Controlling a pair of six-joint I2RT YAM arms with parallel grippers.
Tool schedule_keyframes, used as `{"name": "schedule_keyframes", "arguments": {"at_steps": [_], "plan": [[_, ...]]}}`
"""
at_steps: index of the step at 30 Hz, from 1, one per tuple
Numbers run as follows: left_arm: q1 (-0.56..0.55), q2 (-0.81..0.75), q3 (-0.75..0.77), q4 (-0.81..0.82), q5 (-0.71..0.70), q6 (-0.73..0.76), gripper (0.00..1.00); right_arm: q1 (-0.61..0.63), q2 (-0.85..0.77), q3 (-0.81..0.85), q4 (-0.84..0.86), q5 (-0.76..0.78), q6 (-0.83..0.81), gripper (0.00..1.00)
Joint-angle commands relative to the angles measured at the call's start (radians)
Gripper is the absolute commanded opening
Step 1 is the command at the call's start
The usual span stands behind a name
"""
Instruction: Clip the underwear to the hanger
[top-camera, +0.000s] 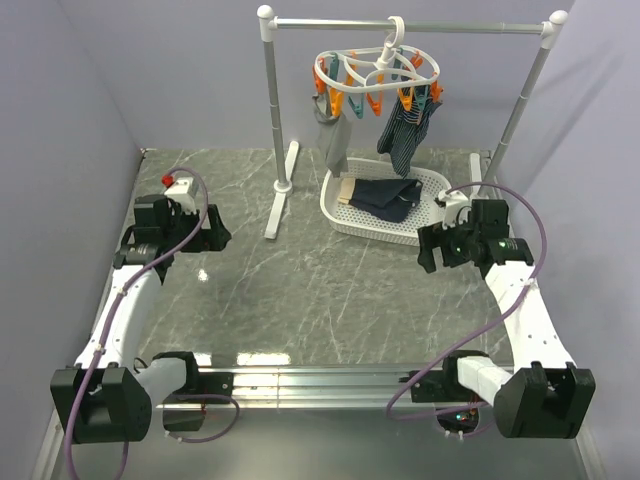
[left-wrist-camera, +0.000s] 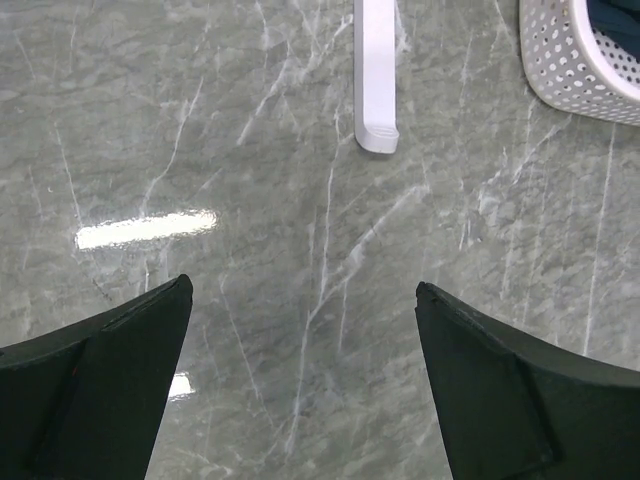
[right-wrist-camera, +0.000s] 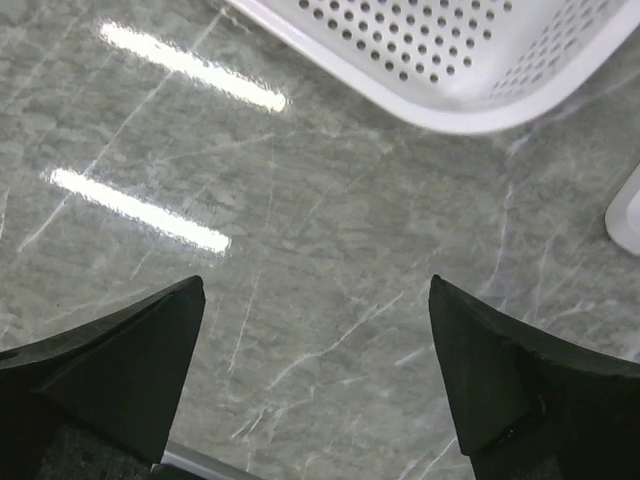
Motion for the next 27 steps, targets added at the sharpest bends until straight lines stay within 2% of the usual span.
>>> {"name": "schedule_keyframes", "arguments": {"at_steps": [1, 6, 11, 15, 17, 27], "plan": [[-0.003, 0.008, 0.083, 0.02, 0.02, -0.032, 0.99, 0.033, -0.001, 0.034, 0.103, 0.019, -0.01, 1.0], [-0.003, 0.029, 0.145, 0.049, 0.08, -0.106, 0.99, 0.098, 0.106, 0.131, 0.226, 0.014, 0.013, 1.0], [-0.003, 0.044, 0.182, 0.091, 0.108, -0.155, 0.99, 0.169, 0.347, 0.329, 0.272, 0.057, -0.048, 0.99], [-0.003, 0.075, 0.206, 0.091, 0.164, -0.172, 0.99, 0.178, 0.566, 0.521, 0.235, 0.024, -0.097, 0.97], [-0.003, 0.084, 0.216, 0.086, 0.187, -0.178, 0.99, 0.186, 0.728, 0.672, 0.212, -0.004, -0.123, 0.96], [-0.003, 0.149, 0.228, 0.057, 0.209, -0.147, 0.99, 0.263, 1.092, 0.99, 0.152, 0.002, -0.208, 0.93]]}}
